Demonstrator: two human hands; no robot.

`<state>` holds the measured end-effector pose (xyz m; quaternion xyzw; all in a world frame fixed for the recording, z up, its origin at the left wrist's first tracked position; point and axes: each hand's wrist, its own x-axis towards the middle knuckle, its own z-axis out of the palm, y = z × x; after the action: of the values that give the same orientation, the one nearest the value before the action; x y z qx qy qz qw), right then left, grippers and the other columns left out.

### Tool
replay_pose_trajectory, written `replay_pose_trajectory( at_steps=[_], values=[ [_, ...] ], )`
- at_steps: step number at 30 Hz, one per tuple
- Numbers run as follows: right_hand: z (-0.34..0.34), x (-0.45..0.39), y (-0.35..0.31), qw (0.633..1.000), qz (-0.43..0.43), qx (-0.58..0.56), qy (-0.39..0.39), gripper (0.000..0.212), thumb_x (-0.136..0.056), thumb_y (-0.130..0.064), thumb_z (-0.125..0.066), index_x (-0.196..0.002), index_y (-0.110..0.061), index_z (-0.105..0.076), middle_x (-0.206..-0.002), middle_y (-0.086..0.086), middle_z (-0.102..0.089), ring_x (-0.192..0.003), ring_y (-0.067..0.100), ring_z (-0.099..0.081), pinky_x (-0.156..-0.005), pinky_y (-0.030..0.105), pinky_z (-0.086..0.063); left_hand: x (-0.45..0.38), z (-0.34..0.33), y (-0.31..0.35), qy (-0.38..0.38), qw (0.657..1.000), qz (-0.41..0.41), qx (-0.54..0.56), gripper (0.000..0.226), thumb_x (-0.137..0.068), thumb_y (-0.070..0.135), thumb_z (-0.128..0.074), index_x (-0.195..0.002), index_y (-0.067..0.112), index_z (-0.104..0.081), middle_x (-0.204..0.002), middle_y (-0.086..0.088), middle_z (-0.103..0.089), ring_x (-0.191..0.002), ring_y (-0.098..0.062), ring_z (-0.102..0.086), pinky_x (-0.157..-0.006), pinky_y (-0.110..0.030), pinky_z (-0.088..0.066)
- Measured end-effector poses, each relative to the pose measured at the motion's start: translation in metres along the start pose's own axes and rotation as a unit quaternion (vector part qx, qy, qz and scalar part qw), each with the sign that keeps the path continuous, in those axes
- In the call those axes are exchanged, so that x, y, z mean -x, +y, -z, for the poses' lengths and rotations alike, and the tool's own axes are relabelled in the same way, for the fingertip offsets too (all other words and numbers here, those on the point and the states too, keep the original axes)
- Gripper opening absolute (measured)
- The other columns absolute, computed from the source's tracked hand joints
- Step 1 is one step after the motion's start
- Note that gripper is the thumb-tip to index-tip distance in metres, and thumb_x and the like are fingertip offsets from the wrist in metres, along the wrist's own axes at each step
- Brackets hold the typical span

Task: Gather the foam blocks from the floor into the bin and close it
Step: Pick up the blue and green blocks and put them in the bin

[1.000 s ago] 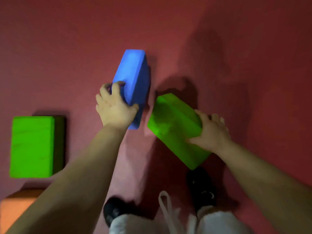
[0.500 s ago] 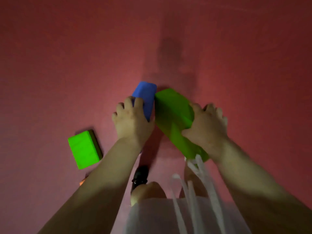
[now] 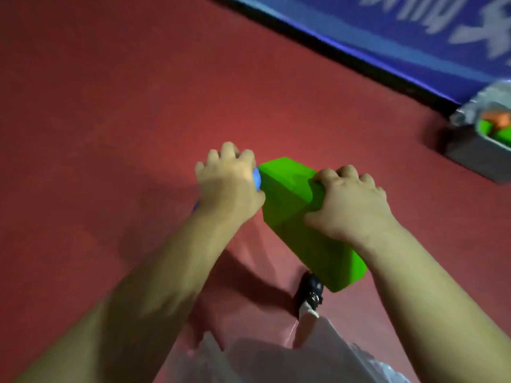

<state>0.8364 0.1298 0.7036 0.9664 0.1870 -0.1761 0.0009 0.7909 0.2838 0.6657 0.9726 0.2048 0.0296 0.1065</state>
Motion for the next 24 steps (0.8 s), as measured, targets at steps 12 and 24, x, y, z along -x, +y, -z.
replay_pose_trajectory(
  at_steps=[12,24],
  values=[
    [0.072,-0.069,0.41,0.948,-0.302,-0.074,0.07,0.067,-0.073,-0.043,-0.067,-0.133,-0.027,-0.043,-0.131,0.008,-0.043,-0.12,0.034,-0.043,-0.094,0.041,-0.04,-0.177,-0.079,0.439,-0.089,0.951,-0.293,0.04,0.042,-0.071,0.033,-0.07,-0.11,0.027,-0.055,-0.12,-0.003,-0.047,-0.113,-0.028,-0.047,-0.092,-0.036,-0.036],
    [0.161,-0.315,0.684,0.911,-0.394,-0.119,0.016,0.058,-0.076,-0.036,-0.064,-0.131,-0.031,-0.046,-0.13,0.006,-0.045,-0.121,0.032,-0.044,-0.094,0.039,-0.041,-0.446,-0.16,0.741,-0.165,0.889,-0.427,0.012,0.031,-0.076,0.032,-0.065,-0.104,0.024,-0.055,-0.116,-0.002,-0.052,-0.114,-0.027,-0.046,-0.092,-0.037,-0.037]
  ],
)
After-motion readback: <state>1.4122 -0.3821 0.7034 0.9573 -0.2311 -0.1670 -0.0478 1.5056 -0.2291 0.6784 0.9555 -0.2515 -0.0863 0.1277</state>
